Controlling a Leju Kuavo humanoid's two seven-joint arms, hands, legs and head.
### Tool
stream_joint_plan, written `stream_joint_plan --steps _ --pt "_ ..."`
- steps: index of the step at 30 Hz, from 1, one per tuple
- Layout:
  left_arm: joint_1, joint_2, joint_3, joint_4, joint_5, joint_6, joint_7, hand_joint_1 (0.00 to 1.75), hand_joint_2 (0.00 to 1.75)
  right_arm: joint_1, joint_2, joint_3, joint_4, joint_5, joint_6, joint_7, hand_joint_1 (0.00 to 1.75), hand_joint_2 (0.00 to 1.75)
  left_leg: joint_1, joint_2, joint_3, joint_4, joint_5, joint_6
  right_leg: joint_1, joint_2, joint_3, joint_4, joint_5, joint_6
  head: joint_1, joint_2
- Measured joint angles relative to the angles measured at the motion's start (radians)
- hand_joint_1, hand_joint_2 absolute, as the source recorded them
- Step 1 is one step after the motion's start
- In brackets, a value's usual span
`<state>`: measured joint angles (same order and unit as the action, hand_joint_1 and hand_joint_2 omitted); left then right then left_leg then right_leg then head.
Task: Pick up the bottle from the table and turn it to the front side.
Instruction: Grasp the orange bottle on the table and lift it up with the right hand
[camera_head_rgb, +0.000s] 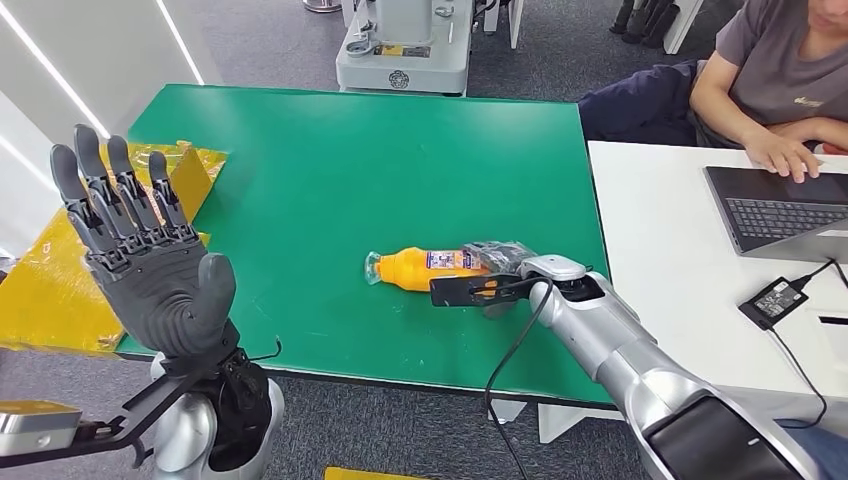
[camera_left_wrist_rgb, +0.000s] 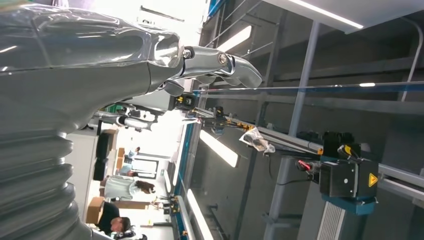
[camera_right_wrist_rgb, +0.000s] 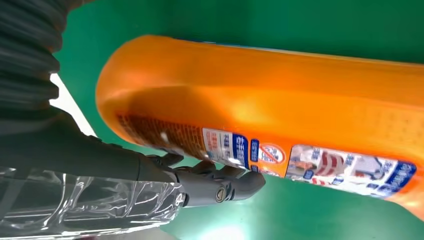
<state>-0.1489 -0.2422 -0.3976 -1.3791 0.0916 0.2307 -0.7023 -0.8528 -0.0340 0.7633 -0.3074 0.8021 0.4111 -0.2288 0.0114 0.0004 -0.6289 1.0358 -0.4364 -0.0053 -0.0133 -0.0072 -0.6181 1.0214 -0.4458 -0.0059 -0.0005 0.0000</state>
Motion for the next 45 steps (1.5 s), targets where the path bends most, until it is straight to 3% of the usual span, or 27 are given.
stream_joint_plan --steps 20,24,25,45 --pt "0.001 0.002 -0.007 0.007 -0.003 0.019 0.000 0.00 1.75 0.026 0.003 0.007 0.018 0.024 -0.051 0.038 0.01 1.75 0.000 0.000 0.000 0.000 0.000 0.000 0.000 0.000 0.000 0.000 0.000 0.000 0.000 0.000" --pt "0.001 0.002 -0.008 0.010 -0.003 0.021 0.000 0.00 1.75 0.031 0.006 0.009 0.019 0.028 -0.071 0.042 1.65 1.75 0.000 0.000 0.000 0.000 0.000 0.000 0.000 0.000 0.000 0.000 0.000 0.000 0.000 0.000" --pt "0.001 0.002 -0.009 0.010 -0.002 0.021 0.000 0.00 1.75 0.031 0.006 0.009 0.019 0.029 -0.075 0.041 1.73 1.75 0.000 0.000 0.000 0.000 0.000 0.000 0.000 0.000 0.000 0.000 0.000 0.000 0.000 0.000" --pt "0.007 0.012 -0.019 0.010 0.003 0.026 0.000 0.00 1.75 0.041 0.012 0.019 0.019 0.036 -0.197 0.003 1.75 1.75 0.000 0.000 0.000 0.000 0.000 0.000 0.000 0.000 0.000 0.000 0.000 0.000 0.000 0.000"
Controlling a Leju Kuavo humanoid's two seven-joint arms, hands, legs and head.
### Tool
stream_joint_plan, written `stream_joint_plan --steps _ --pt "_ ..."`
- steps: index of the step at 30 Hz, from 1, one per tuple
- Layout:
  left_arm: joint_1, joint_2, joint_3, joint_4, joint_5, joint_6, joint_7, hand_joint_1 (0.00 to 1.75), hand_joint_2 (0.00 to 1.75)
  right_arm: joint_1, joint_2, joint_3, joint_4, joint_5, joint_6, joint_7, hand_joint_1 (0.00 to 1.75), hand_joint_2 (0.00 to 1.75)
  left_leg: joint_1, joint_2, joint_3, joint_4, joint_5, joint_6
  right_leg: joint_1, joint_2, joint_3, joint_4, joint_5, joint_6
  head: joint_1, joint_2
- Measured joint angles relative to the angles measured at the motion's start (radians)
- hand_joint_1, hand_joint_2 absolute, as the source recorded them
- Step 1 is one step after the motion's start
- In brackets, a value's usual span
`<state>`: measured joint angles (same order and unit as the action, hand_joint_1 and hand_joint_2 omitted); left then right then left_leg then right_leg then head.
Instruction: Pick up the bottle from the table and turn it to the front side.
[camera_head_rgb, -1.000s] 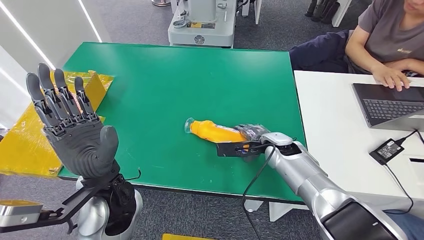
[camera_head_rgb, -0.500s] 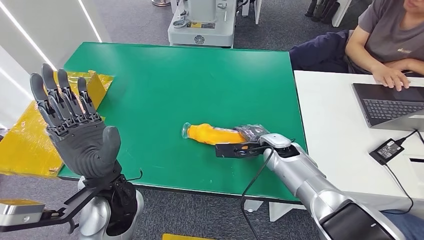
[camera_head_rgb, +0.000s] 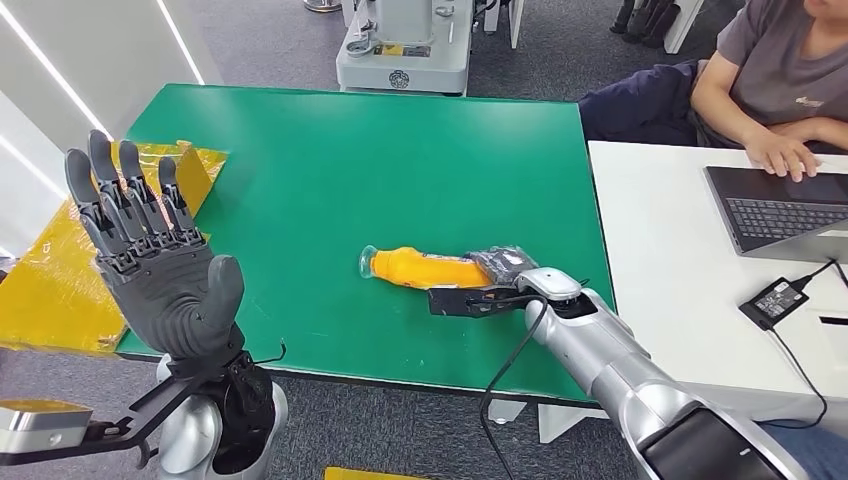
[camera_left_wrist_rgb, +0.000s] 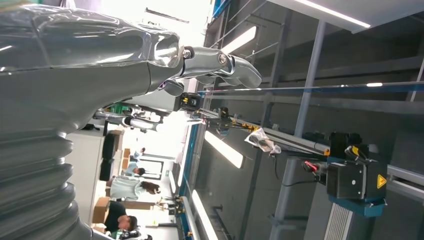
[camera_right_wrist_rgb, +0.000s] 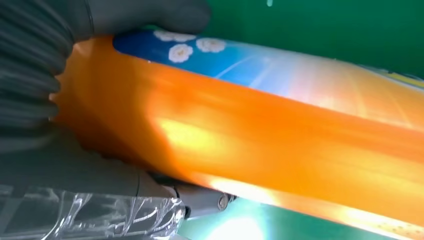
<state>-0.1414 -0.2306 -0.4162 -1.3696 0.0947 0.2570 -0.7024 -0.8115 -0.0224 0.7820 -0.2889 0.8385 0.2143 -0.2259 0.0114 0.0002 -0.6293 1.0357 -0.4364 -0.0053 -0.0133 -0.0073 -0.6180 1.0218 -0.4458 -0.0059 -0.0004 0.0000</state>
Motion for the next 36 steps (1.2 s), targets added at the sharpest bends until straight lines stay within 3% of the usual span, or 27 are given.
stream_joint_plan --steps 4,11,16,22,25,31,36 --pt "0.012 0.003 0.000 -0.005 -0.007 0.004 0.000 0.00 1.75 0.003 0.011 -0.003 -0.008 -0.009 -0.128 -0.005 1.75 1.75 0.000 0.000 0.000 0.000 0.000 0.000 0.000 0.000 0.000 0.000 0.000 0.000 0.000 0.000" --pt "0.039 0.007 0.001 -0.036 -0.027 0.008 -0.001 0.00 1.75 0.022 0.054 -0.075 -0.065 -0.073 -0.449 -0.016 1.75 1.75 0.000 0.000 0.000 0.000 0.000 0.000 0.000 0.000 0.000 0.000 0.000 0.000 0.000 0.000" --pt "0.041 0.007 0.001 -0.044 -0.034 0.004 -0.001 0.00 1.75 0.056 0.091 -0.158 -0.129 -0.123 -0.626 -0.105 1.75 1.75 0.000 0.000 0.000 0.000 0.000 0.000 0.000 -0.001 0.000 0.000 0.000 0.000 0.000 0.000" --pt "0.044 0.003 0.002 -0.048 -0.039 0.003 -0.001 0.00 1.75 0.153 0.137 -0.287 -0.264 -0.240 -0.826 -0.275 1.75 1.75 0.000 -0.001 0.000 0.000 0.000 0.000 0.000 -0.001 0.000 0.000 -0.001 0.000 0.000 0.000" --pt "0.046 -0.002 0.003 -0.049 -0.040 0.001 -0.001 0.00 1.75 0.220 0.160 -0.342 -0.349 -0.298 -0.880 -0.347 1.75 1.75 0.000 0.000 0.000 -0.001 -0.001 0.000 0.000 -0.001 0.000 0.000 -0.001 0.000 0.000 0.000" --pt "0.045 -0.005 0.003 -0.042 -0.026 -0.021 0.003 0.00 1.75 0.346 0.188 -0.399 -0.532 -0.351 -0.896 -0.445 1.75 1.75 0.000 0.000 0.000 -0.001 -0.001 0.000 0.000 -0.001 -0.001 0.000 -0.001 0.000 0.000 0.000" --pt "0.039 -0.007 -0.003 -0.011 -0.020 -0.086 0.053 0.00 1.75 0.449 0.196 -0.405 -0.725 -0.334 -0.896 -0.473 1.75 1.75 0.000 0.000 0.000 -0.001 -0.001 -0.001 0.000 0.001 -0.001 0.000 -0.001 0.000 0.000 0.000"
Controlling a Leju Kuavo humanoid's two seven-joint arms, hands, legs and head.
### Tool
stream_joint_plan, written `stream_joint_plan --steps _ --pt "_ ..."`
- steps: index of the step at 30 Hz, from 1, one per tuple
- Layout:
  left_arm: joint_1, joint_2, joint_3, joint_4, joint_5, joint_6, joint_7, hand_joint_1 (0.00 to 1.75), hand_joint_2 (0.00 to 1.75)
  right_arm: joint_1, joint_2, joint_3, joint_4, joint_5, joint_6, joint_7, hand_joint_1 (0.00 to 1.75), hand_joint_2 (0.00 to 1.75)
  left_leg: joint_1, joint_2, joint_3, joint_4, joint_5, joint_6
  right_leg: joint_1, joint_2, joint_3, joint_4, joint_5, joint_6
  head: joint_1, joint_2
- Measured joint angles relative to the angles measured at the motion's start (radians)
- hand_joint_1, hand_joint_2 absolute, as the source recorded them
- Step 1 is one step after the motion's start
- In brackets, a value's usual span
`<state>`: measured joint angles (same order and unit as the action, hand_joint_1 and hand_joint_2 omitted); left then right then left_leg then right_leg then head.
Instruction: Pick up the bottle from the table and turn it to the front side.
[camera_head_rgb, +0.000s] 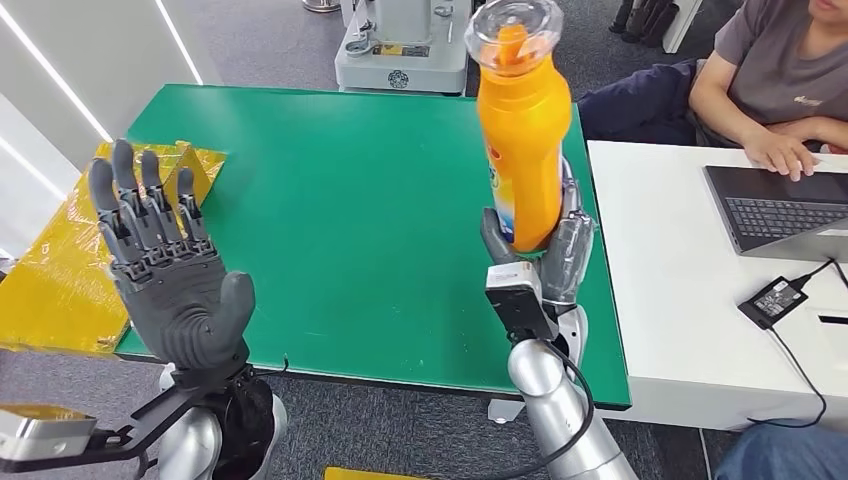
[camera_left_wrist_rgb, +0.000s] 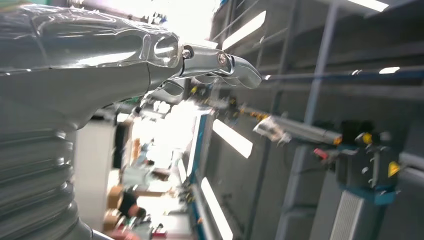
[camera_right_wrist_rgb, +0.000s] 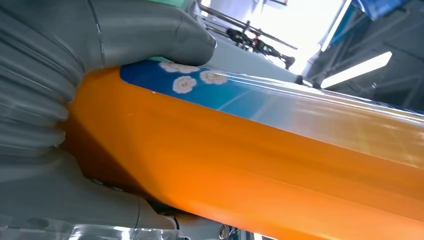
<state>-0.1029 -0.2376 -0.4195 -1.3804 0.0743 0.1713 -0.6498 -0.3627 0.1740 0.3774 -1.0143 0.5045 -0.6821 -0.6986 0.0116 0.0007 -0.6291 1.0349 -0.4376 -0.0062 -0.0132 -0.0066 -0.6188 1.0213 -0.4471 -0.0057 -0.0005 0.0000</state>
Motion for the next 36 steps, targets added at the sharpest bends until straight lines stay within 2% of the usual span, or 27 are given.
stream_joint_plan --steps 4,10,26,36 --pt "-0.009 0.000 -0.017 0.032 -0.012 -0.052 0.041 0.00 1.75 0.048 0.000 0.026 -0.068 0.006 0.004 0.000 1.75 1.75 0.000 0.001 0.000 0.000 -0.001 -0.001 0.000 0.001 0.000 0.000 0.000 0.000 0.000 0.000" --pt "-0.014 -0.002 -0.029 0.046 -0.024 -0.100 0.068 0.00 1.75 0.072 -0.006 0.070 -0.088 0.026 0.040 0.000 1.75 1.75 0.000 0.001 0.000 0.000 -0.001 -0.001 0.000 0.001 0.000 0.000 0.000 0.000 0.000 0.000" --pt "-0.036 -0.004 -0.029 0.065 -0.046 -0.154 0.089 0.00 1.75 0.048 -0.025 0.158 0.008 0.125 0.152 0.040 1.75 1.75 0.000 0.000 0.000 0.000 -0.001 -0.001 0.000 0.001 0.000 0.000 0.000 0.000 0.000 0.000" --pt "-0.051 -0.007 -0.028 0.086 0.025 -0.238 0.089 0.00 1.75 0.045 -0.029 0.178 0.030 0.173 0.166 0.054 1.75 1.75 0.000 0.000 0.000 0.000 -0.001 -0.001 0.000 0.001 0.000 0.000 0.000 0.000 0.000 0.000"
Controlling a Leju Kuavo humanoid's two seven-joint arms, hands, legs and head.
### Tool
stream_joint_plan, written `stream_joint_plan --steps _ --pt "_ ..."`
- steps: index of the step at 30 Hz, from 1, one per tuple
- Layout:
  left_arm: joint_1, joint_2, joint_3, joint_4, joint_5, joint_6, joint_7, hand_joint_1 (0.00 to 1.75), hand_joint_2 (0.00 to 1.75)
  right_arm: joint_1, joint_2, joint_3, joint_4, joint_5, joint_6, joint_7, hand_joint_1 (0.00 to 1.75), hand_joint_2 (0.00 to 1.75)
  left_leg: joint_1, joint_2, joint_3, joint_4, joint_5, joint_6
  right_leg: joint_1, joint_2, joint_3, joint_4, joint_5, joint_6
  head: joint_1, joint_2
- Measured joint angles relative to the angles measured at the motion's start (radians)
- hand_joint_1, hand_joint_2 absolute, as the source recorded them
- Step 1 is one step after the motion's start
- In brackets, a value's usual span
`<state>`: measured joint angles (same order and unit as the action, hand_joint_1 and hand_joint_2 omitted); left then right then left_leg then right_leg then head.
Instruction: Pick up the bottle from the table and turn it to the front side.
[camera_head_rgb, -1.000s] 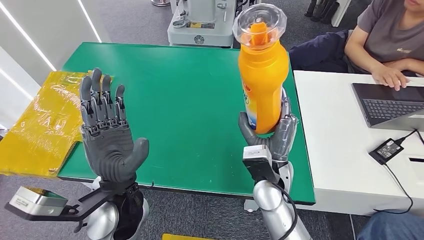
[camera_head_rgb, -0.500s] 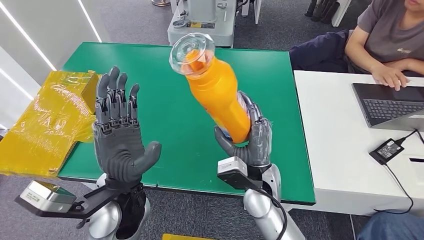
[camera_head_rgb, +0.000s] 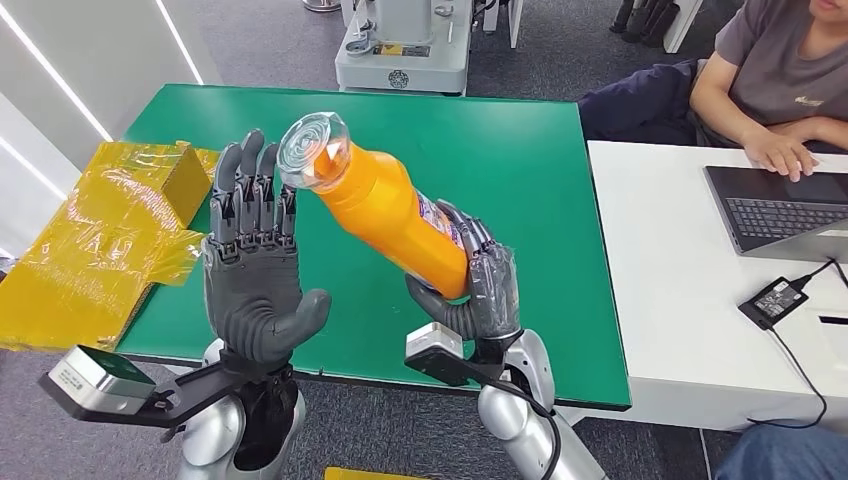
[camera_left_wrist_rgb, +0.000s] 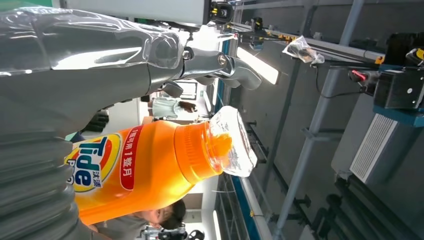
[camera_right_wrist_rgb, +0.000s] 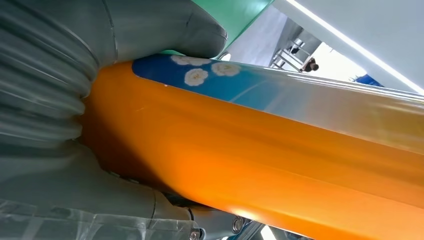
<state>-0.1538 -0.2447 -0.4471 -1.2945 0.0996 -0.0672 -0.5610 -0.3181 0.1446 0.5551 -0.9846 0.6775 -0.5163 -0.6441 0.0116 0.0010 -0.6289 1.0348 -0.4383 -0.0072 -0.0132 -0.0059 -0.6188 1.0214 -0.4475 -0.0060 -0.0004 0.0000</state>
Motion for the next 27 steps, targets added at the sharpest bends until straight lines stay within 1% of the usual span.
stream_joint_plan --steps 9,19,21,25,27 --pt "-0.001 -0.002 0.003 0.011 0.010 -0.020 0.002 0.00 1.75 0.000 -0.001 0.006 0.001 0.013 -0.022 -0.024 1.75 1.75 0.000 0.000 0.000 0.000 0.000 0.000 0.000 0.000 0.000 0.000 0.000 0.000 0.000 0.000" --pt "-0.003 -0.002 0.003 0.026 0.017 -0.031 0.002 0.00 1.75 0.000 -0.001 0.016 0.017 -0.006 0.013 -0.030 1.75 1.75 0.000 0.000 0.000 0.000 0.000 0.000 0.000 0.000 0.000 0.000 0.000 0.000 0.000 0.000" --pt "-0.003 -0.002 0.003 0.027 0.018 -0.031 0.002 0.00 1.75 -0.002 -0.001 0.018 0.025 -0.010 0.035 -0.023 1.75 1.75 0.000 0.000 0.000 0.000 0.000 0.000 0.000 0.000 0.000 0.000 0.000 0.000 0.000 0.000" --pt "-0.002 -0.002 0.006 0.027 0.025 -0.033 0.002 0.00 1.75 -0.008 -0.001 0.019 0.051 -0.018 0.122 0.024 1.75 1.75 0.000 0.000 0.000 0.000 0.000 0.000 0.000 0.000 0.000 0.000 0.000 0.000 0.000 0.000" --pt "-0.001 -0.002 0.008 0.027 0.029 -0.035 0.002 0.00 1.75 -0.010 -0.001 0.019 0.062 -0.011 0.147 0.041 1.75 1.75 0.000 0.000 0.000 0.000 0.000 0.000 0.000 0.000 0.000 0.000 0.000 0.000 0.000 0.000"
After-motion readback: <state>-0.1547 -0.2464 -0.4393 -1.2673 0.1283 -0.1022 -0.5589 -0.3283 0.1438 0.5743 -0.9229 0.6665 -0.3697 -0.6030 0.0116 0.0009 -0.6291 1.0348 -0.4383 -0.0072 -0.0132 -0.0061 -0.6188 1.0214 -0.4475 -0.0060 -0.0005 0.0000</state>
